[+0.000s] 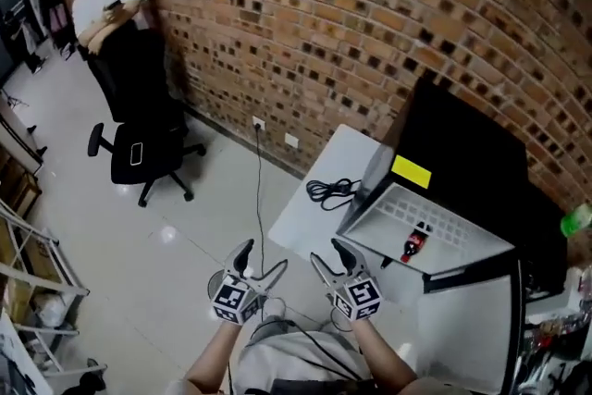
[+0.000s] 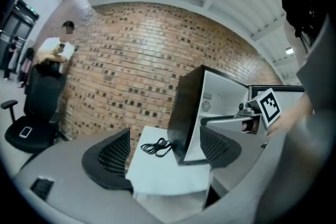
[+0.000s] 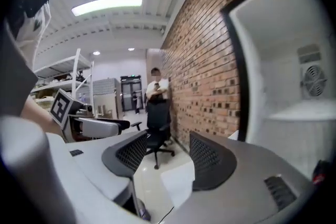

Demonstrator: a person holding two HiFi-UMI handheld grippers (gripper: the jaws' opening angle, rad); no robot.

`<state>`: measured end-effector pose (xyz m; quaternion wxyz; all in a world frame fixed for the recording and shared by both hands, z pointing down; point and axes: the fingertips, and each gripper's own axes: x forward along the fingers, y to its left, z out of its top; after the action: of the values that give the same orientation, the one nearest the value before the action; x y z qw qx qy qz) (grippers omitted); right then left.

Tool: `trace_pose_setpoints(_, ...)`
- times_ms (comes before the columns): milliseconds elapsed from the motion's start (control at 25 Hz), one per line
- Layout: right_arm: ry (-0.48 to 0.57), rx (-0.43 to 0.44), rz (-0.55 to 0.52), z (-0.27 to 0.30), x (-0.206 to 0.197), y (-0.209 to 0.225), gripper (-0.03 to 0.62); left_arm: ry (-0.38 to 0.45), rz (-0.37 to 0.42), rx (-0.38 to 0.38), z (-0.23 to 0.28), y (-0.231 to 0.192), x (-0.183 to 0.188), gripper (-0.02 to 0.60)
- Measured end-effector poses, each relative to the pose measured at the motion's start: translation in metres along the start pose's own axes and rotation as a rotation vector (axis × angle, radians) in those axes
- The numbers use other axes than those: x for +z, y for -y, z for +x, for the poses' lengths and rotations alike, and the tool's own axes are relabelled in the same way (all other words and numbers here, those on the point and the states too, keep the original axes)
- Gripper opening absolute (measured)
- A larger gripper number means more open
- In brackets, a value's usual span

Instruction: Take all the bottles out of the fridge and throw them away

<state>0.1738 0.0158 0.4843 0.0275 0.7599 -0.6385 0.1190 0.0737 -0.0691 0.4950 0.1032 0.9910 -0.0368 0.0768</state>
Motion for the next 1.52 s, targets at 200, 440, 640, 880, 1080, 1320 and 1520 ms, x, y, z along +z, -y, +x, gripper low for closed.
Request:
trace_pose_setpoints(200, 0.143, -0.258, -0.108, -0.117, 0.058, 0.069, 0.276, 0.104, 0.011, -0.166, 0.059, 0.080, 0.075, 0.400)
trace_pose_setpoints(440, 0.270, -0.582, -0.084, -0.250, 0.086, 0.120, 0.276, 0.178, -0.021, -0.368, 0.107, 0.176, 0.130, 0.400)
trace_pose_setpoints(640, 0.345, -0.728, -0.021, -0.317, 0.094, 0.139, 0.279, 0.176, 0.063, -0.492, 0.126, 0.241, 0.135, 0.400)
trace_pose_setpoints(880, 0.387, -0.788, -0.001, -0.354, 0.098, 0.139, 0.295, 0.156, 0.110, -0.564, 0.133, 0.285, 0.123, 0.400)
trace_pose_setpoints(1080, 0.373, -0.799, -0.009, -0.362, 0.093, 0.146, 0.295, 0.130, 0.165, -0.569, 0.136, 0.293, 0.112, 0.396)
trace_pose_setpoints(1320, 0.320, -0.775, 0.017, -0.349, 0.072, 0.158, 0.295, 0.105, 0.128, -0.538, 0.137, 0.290, 0.118, 0.394)
trace_pose_setpoints(1520, 0.206, -0.714, 0.119, -0.314, 0.020, 0.173, 0.295, 0.101, 0.127, -0.493, 0.139, 0.265, 0.102, 0.394)
